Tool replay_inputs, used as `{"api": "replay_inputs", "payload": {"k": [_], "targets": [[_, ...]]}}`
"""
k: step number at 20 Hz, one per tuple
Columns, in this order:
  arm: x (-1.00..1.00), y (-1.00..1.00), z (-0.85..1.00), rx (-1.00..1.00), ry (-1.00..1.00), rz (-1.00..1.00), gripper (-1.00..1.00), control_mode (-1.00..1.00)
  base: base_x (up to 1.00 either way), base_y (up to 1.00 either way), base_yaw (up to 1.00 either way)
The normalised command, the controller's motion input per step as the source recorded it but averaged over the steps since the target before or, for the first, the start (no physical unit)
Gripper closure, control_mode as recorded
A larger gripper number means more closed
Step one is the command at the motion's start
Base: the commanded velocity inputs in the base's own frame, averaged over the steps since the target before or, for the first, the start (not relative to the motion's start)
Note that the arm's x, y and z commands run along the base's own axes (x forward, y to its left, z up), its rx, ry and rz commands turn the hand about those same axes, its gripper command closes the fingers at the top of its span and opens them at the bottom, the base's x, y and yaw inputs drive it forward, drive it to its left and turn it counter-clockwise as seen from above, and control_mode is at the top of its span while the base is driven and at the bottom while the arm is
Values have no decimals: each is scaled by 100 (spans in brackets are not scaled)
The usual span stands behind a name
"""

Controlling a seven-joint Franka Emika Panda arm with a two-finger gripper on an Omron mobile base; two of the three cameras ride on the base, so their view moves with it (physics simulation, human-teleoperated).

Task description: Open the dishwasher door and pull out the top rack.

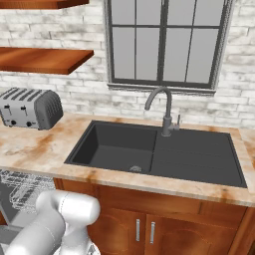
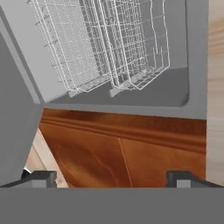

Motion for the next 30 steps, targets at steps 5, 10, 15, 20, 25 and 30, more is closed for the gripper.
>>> {"api": "replay_inputs", "payload": {"k": [5,10,15,20,25,30], "targets": [[27,-8,-4,-6,1,9,-100,-100,0,0,0],[39,-3,-39,-10,5,9,-100,-100,0,0,0],[37,0,-41,-13,3,8,-100,-100,0,0,0],[27,0,-15,-11,1,5,-100,-100,0,0,0],[22,0,-10,-9,3,3,-100,-100,0,0,0],[29,0,-12,-6,7,2,-100,-100,0,0,0]]}}
